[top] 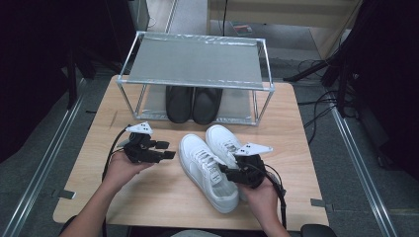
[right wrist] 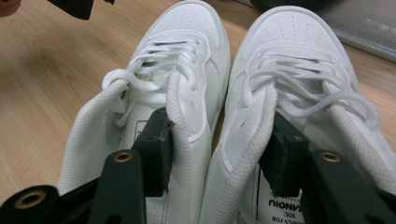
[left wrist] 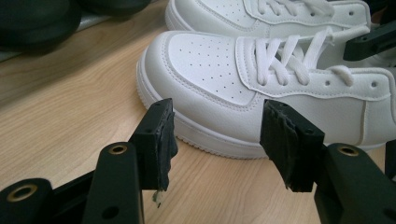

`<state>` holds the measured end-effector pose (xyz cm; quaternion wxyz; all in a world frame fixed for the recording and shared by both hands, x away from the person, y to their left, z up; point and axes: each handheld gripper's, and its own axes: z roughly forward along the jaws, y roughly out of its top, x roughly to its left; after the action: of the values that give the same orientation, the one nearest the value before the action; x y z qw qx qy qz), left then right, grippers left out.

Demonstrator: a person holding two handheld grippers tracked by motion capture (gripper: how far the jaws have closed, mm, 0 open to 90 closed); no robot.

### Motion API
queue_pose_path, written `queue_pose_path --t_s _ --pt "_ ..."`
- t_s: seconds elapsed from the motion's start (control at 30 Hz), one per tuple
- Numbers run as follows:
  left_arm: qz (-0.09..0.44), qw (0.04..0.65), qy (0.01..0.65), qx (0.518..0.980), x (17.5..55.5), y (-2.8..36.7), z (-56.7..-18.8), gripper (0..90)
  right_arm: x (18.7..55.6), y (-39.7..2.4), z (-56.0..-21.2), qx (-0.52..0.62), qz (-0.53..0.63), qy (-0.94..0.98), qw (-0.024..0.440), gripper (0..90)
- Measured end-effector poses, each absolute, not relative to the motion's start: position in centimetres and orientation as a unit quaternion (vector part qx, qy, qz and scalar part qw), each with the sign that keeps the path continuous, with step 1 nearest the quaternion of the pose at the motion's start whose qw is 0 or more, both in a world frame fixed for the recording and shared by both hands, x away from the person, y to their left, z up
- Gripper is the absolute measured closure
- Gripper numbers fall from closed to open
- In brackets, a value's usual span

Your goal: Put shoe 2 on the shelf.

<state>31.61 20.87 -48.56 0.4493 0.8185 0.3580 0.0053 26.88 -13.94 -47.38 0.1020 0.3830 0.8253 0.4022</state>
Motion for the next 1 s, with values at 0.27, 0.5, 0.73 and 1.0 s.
queue_pose_path --t_s 0.27,0.5,0.73,1.0 --pt "0.008 0.449 0.36 0.818 31.6 20.9 -48.6 45.4 27.5 -13.9 -47.3 0.391 0.394 0.829 0.072 61.5" --pt "0.013 0.451 0.361 0.816 31.7 21.4 -48.4 45.7 27.6 -14.1 -47.0 0.391 0.391 0.831 0.065 73.1" --pt "0.017 0.456 0.366 0.811 31.7 22.1 -48.3 45.8 28.1 -14.3 -46.5 0.385 0.378 0.84 0.054 75.8" --pt "0.026 0.456 0.374 0.808 31.2 23.0 -48.1 45.8 29.0 -14.8 -45.7 0.352 0.37 0.858 0.054 76.8"
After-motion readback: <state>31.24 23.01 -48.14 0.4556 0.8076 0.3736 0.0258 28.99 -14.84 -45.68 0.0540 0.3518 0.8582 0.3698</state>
